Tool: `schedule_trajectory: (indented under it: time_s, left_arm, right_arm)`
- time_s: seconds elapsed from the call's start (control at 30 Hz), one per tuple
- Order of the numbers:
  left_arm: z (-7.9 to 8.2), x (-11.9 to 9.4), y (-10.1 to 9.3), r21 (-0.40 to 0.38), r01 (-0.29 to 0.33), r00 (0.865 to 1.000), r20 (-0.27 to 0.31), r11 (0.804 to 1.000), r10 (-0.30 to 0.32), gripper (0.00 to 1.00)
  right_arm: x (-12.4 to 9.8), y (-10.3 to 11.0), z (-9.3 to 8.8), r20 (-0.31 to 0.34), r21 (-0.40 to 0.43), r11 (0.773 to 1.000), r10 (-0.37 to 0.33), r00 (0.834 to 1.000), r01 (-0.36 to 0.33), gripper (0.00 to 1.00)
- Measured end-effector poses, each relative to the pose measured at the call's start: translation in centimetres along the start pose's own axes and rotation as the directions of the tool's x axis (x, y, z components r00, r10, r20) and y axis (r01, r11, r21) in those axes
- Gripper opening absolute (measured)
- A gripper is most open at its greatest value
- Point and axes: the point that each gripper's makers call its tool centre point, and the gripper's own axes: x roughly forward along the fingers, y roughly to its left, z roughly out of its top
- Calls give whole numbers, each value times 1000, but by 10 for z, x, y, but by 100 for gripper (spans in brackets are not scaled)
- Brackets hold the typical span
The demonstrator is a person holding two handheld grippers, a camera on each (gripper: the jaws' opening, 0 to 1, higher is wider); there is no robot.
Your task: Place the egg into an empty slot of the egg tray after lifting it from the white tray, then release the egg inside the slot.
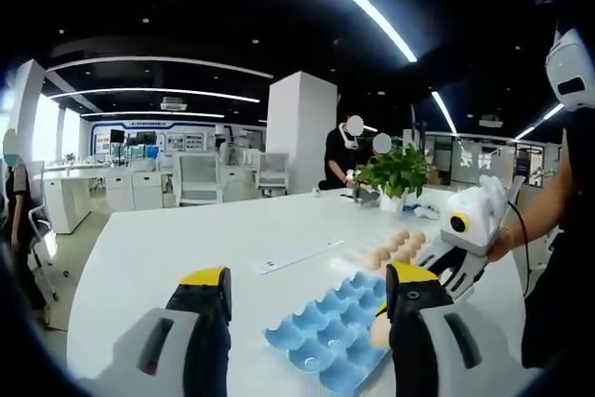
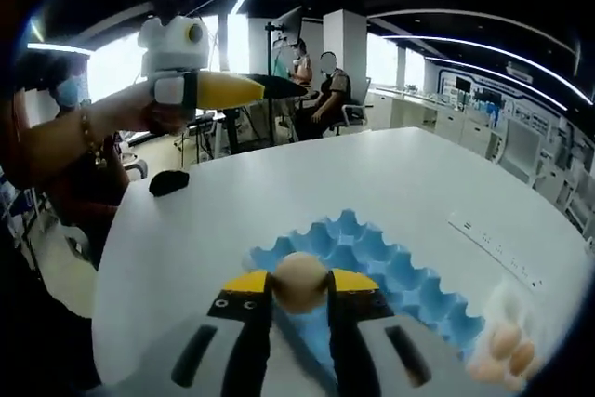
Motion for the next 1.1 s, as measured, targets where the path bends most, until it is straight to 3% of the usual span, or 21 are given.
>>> schedule_trajectory:
  time_s: [0.57,1.1]
  left_arm:
    - [-3,-3,6,-10,-11,1000,1,1000,11,68]
    - [-2,-5,9,-16,-17,1000,7,1000,17,66]
  right_arm:
    - [42,16,9,11,-3,999,51,999,-51,23]
    - [59,16,-9,-23,19,997,69,997,-69,23]
